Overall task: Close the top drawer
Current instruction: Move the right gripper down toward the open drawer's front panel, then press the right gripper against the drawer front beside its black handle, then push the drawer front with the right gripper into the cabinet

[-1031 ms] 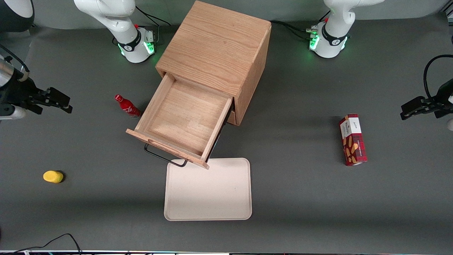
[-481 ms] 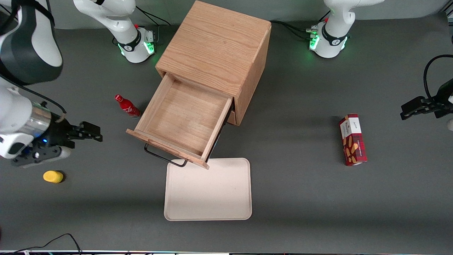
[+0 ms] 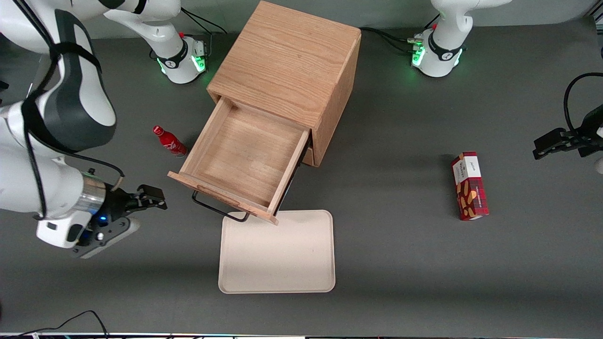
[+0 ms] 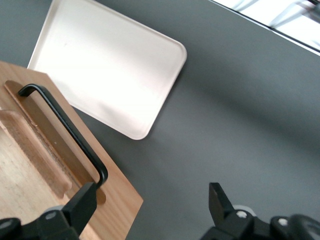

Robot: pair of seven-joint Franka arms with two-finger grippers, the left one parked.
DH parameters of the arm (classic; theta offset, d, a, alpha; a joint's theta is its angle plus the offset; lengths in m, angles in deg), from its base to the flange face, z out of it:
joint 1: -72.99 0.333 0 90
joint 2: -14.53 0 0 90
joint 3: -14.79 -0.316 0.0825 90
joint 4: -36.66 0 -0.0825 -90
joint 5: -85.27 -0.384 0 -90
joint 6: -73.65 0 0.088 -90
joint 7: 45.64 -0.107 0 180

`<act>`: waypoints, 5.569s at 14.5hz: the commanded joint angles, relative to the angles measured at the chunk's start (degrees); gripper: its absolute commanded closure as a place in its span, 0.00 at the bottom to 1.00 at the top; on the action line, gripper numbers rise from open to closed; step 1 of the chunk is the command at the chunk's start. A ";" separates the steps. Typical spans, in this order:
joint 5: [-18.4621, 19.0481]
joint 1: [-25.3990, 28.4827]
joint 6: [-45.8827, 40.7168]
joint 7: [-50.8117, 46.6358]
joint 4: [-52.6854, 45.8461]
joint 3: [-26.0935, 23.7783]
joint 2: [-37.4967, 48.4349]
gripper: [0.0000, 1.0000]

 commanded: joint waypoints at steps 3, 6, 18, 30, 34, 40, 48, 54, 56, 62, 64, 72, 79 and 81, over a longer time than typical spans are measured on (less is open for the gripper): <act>0.65 0.58 -0.93 10.79 -4.52 -2.91 -5.79 0.00; 0.65 0.58 -1.55 15.54 -4.52 -4.76 -7.72 0.00; -0.13 0.85 -0.85 17.41 -4.08 -5.64 -10.54 0.00; -0.58 2.78 1.79 16.79 -3.46 -5.56 -12.47 0.00; -0.14 2.78 1.79 16.79 -2.42 -5.47 -12.39 0.00; -0.05 2.78 5.12 16.97 -0.04 -5.47 -12.39 0.00; -0.05 2.96 5.66 16.70 2.77 -5.47 -10.19 0.00; -0.66 2.96 8.29 16.27 11.28 -5.56 -4.84 0.00; -0.66 2.96 9.43 15.65 14.01 -5.64 -2.99 0.00; -1.19 4.53 11.28 15.03 20.96 -5.73 2.37 0.00; -2.94 4.98 11.72 15.12 22.81 -5.73 3.87 0.00; -4.62 8.32 15.76 13.45 31.07 -5.82 9.05 0.00; -4.71 9.55 16.82 11.34 34.59 -6.34 11.52 0.00; -4.71 9.55 16.82 10.55 35.38 -6.78 12.22 0.00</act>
